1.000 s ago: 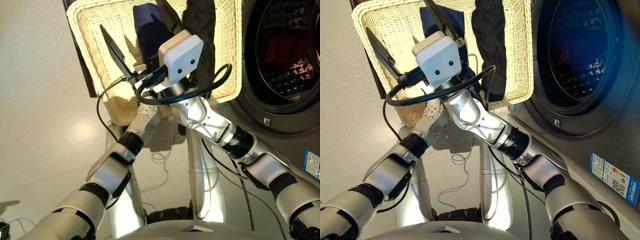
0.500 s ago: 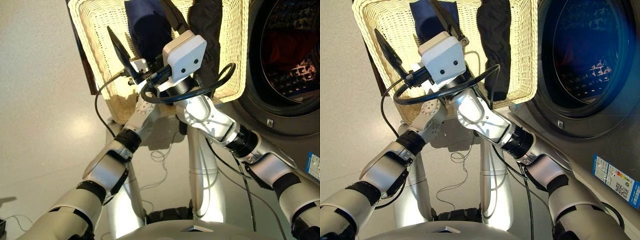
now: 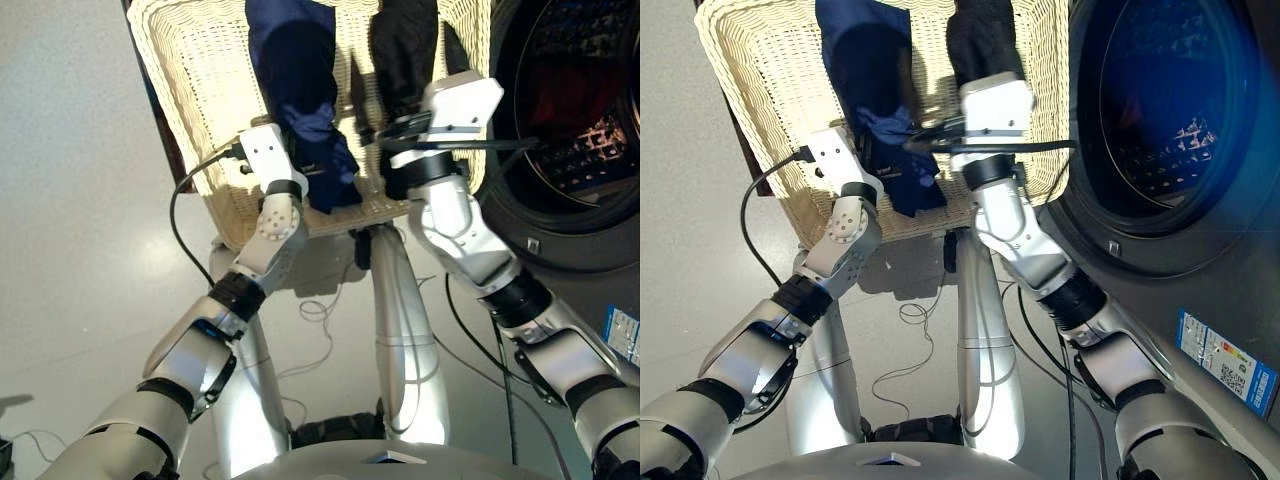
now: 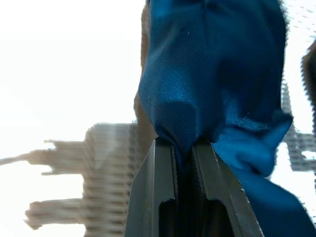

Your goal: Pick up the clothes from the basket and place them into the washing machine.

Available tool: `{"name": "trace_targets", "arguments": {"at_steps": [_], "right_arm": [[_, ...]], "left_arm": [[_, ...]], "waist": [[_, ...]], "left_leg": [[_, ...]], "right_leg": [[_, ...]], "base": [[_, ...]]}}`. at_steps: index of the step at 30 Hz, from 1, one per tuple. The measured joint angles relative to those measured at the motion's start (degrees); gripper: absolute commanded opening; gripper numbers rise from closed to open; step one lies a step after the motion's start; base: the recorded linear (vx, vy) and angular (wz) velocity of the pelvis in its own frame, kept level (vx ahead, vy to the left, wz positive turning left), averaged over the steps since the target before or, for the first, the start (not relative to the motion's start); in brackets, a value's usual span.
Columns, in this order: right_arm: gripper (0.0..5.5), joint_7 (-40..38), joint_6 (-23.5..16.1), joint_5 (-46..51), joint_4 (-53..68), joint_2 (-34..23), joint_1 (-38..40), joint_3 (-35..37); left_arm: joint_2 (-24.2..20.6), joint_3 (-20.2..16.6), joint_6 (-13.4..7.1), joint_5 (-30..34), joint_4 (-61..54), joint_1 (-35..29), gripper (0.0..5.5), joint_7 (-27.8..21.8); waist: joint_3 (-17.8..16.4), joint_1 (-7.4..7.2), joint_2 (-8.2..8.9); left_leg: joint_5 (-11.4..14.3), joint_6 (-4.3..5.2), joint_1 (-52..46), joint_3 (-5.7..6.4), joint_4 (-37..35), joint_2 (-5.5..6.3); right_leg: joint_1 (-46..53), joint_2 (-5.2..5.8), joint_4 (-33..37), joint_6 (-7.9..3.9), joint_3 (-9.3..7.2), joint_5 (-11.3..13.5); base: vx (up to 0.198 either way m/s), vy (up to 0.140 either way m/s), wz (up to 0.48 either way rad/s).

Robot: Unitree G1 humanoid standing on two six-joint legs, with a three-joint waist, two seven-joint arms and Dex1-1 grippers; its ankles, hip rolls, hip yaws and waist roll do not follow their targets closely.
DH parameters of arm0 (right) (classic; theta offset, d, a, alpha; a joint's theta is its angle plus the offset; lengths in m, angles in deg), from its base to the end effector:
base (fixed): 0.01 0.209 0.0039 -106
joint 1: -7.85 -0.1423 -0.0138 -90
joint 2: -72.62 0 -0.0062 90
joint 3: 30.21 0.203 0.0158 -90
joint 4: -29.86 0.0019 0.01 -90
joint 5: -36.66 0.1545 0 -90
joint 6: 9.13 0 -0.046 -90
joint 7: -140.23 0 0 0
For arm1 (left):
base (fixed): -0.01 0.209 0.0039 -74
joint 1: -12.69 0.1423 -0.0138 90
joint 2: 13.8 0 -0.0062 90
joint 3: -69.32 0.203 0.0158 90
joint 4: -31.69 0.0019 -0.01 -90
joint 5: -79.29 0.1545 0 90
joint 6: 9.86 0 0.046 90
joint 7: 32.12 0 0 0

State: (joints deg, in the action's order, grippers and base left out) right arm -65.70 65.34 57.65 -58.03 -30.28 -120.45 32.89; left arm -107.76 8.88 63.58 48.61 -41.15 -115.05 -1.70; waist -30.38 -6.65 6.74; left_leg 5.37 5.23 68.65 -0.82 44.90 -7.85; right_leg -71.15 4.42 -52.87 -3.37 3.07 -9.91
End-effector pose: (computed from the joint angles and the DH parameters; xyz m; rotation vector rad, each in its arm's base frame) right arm 0.2939 -0.1135 0.1854 -0.0302 -0.7582 0.1738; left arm 0.3201 0.0997 0.1243 -0.1340 -0.3916 -0.0056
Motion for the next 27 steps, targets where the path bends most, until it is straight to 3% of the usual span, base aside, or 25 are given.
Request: {"name": "trace_targets", "arguments": {"at_steps": [8, 12, 17, 27], "right_arm": [[5.50, 7.73, -1.13, 9.34, 0.62, -4.73, 1.53, -0.58], [5.50, 11.73, -1.30, 13.85, 1.26, -6.88, 0.40, -2.46], [5.50, 13.97, -1.28, 14.68, 3.36, -6.55, 1.33, -3.91], [5.50, 19.71, -0.93, 25.51, 5.25, -4.02, 3.81, -6.88]], "left_arm": [[-10.41, 2.18, 0.83, 13.37, -13.52, 0.75, 0.00, -2.36], [-14.29, 3.99, 0.71, 17.91, -16.62, 0.03, 0.00, -4.73], [-15.73, 5.38, 0.69, 19.70, -19.05, 0.98, 0.00, -6.95], [-16.60, 5.54, 0.43, 20.17, -20.40, 7.54, 0.00, -11.63]], "waist": [[-0.02, 1.36, -0.12], [-0.05, 2.46, -0.19], [-0.08, 3.54, -0.24], [-0.07, 3.98, -0.91]], "left_leg": [[-2.49, 0.50, -2.88, 0.55, -5.57, 0.63], [-4.65, 0.82, -6.27, 0.15, -11.32, 1.04], [-6.00, 0.78, -15.13, 0.07, -17.95, 1.60], [-7.94, -0.06, -35.87, 0.18, -30.13, 2.90]], "right_leg": [[2.69, 0.95, 3.44, 0.54, -1.50, 0.55], [5.62, 1.40, 7.94, 0.72, -2.27, 1.70], [14.36, 2.22, 13.20, 0.59, -3.52, 2.09], [35.54, 3.24, 24.37, -0.87, -5.35, 2.70]], "base": [[-0.007, -0.001, 0.013], [0.068, 0.000, 0.076], [0.097, 0.031, 0.062], [0.110, 0.014, 0.050]]}}
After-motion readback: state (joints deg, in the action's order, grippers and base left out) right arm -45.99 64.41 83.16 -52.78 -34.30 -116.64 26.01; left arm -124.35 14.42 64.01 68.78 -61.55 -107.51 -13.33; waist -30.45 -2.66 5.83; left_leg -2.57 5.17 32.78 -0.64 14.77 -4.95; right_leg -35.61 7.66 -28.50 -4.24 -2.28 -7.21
